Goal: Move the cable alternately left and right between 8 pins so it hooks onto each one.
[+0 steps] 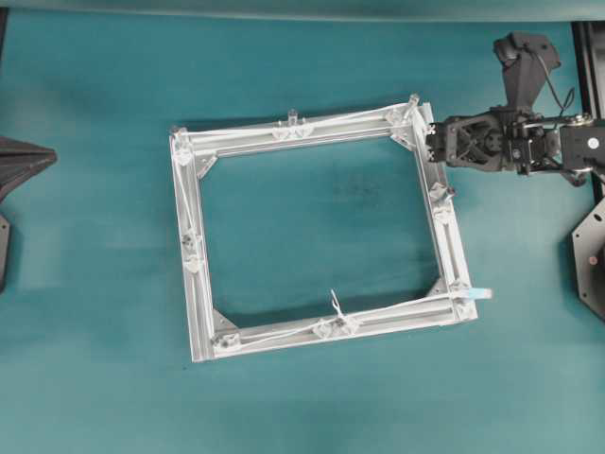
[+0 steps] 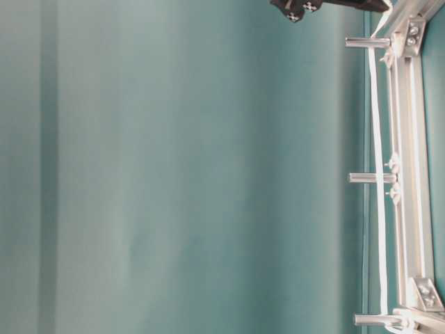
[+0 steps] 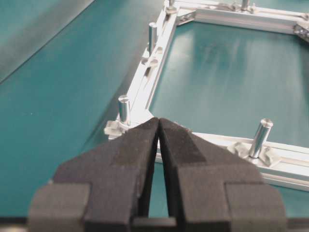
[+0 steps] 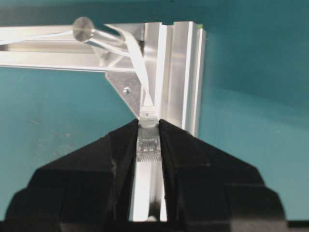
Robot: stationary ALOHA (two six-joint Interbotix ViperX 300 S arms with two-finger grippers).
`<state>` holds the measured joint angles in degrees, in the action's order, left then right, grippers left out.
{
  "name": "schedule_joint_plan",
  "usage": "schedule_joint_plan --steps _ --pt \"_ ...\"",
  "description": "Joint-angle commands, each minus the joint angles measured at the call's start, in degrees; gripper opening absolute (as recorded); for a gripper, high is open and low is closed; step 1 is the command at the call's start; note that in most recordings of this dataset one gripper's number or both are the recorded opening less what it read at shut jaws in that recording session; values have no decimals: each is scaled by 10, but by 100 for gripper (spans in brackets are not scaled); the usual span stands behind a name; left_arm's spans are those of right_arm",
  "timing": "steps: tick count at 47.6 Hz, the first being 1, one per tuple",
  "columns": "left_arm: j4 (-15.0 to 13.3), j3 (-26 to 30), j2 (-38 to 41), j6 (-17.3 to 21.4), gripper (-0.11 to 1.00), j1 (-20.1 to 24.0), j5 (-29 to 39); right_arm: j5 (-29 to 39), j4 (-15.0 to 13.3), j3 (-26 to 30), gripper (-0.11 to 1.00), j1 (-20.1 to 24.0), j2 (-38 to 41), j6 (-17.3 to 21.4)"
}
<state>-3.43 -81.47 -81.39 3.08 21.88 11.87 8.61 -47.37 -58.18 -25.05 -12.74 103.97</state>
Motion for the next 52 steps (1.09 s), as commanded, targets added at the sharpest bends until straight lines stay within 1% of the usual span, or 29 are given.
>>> schedule_joint_plan --steps 1,10,21,22,23,28,29,31,32,37,48,52 --pt "3 7 6 -3 8 3 -3 -4 2 11 15 12 -2 1" --pt "3 7 6 -3 8 3 -3 -4 1 27 15 16 14 1" --pt "3 7 6 -3 8 3 -3 -4 -1 29 17 16 26 -3" --pt "3 7 6 -3 8 3 -3 -2 1 29 19 16 26 -3" --pt "3 7 6 -3 8 3 -3 -1 2 29 25 16 26 -3" --pt "3 7 6 -3 8 3 -3 1 3 31 56 16 26 -1" --pt "3 7 6 -3 8 3 -3 2 3 31 64 16 25 -1" --pt "3 7 6 -3 8 3 -3 2 3 32 72 17 25 -1" --pt "3 7 6 -3 8 3 -3 2 3 32 73 17 25 -1" --pt "3 7 6 -3 8 3 -3 2 3 30 69 20 18 0" --pt "3 7 6 -3 8 2 -3 2 4 11 70 23 -18 1" --pt "3 7 6 -3 8 3 -3 2 10 2 70 27 -37 2"
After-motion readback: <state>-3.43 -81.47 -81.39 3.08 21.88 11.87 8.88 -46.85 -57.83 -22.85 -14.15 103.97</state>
